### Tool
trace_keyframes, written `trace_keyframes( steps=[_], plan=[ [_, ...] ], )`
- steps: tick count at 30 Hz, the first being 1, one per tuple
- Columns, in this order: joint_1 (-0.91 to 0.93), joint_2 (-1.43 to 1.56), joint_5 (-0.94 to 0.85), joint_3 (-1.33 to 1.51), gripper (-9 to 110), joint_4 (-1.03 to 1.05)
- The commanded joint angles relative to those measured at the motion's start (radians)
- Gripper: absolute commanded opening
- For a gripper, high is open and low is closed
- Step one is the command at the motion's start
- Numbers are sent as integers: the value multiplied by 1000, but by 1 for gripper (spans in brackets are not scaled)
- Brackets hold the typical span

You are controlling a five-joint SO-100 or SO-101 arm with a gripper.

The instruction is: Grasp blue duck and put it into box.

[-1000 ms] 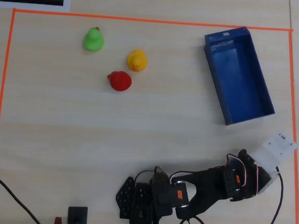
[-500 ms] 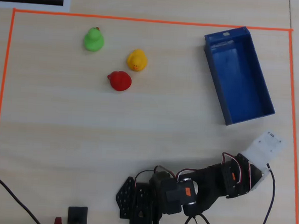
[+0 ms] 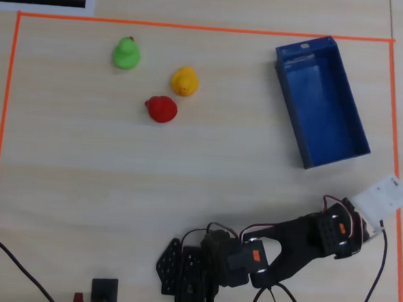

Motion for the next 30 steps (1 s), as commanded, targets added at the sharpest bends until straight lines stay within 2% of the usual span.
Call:
trace_keyframes(
  steps=[1, 4, 7, 10, 16, 26, 30],
  plan=[
    [-129, 64, 334, -250, 0, 147],
    [-255, 72, 543, -264, 0, 86],
    [-388, 66, 658, -202, 0, -46],
    [-511, 25, 723, -163, 0, -179],
    [-617, -183, 822, -397, 0, -179],
    [-578, -540, 769, -844, 1, -213],
    [-555, -584, 689, -836, 23, -279]
  ],
)
